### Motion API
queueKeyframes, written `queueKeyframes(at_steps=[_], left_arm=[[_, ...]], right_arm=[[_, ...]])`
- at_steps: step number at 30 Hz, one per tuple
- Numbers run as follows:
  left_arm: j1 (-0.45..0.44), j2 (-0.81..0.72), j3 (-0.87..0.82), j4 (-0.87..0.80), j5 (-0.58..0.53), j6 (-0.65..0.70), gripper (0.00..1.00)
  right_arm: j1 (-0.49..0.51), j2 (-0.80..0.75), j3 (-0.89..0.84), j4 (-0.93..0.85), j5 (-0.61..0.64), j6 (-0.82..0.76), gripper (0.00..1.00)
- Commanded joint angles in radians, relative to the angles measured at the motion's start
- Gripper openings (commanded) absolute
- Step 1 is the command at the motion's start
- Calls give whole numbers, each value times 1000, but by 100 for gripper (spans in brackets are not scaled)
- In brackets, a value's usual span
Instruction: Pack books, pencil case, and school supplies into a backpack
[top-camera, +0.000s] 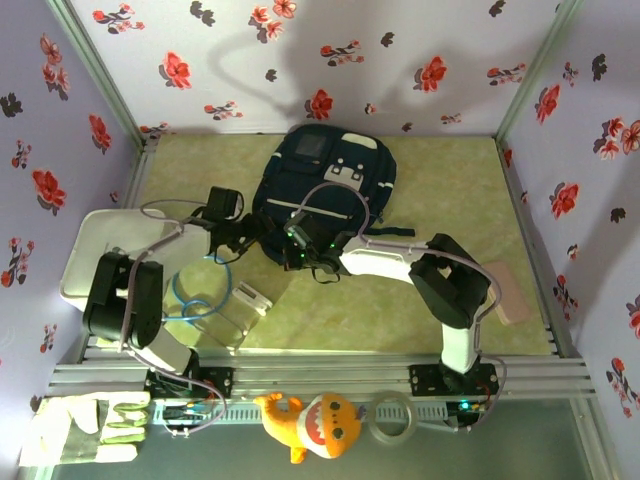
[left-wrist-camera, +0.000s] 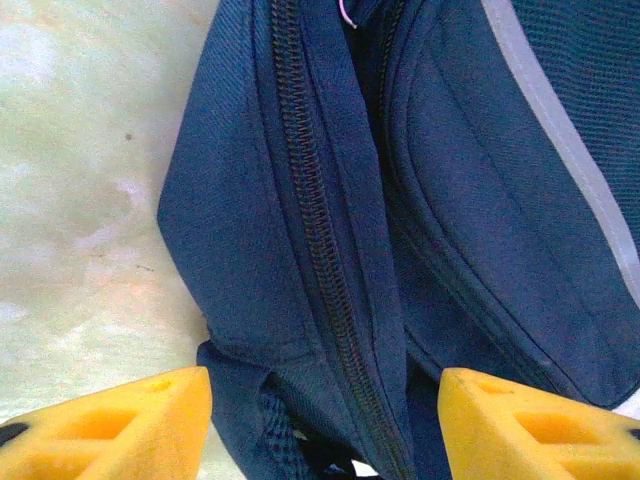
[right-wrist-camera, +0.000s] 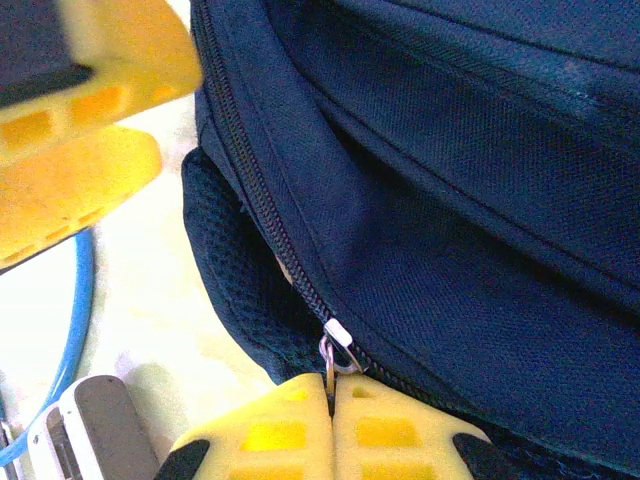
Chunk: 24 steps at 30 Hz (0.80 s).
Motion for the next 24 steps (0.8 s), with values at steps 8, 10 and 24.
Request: queueKeyframes(at_steps=[8,10,24], left_arm=[[-24,126,153,-145,-171,133,51],[-31,150,176,-165,-196,158,42],[-43,250,236,-222,-352,268,7]], right_arm=[[2,6,11,9,6,-11,0],[3,4,11,-4,14,-9,0],[-53,-215,-198,-250,249,5,0]])
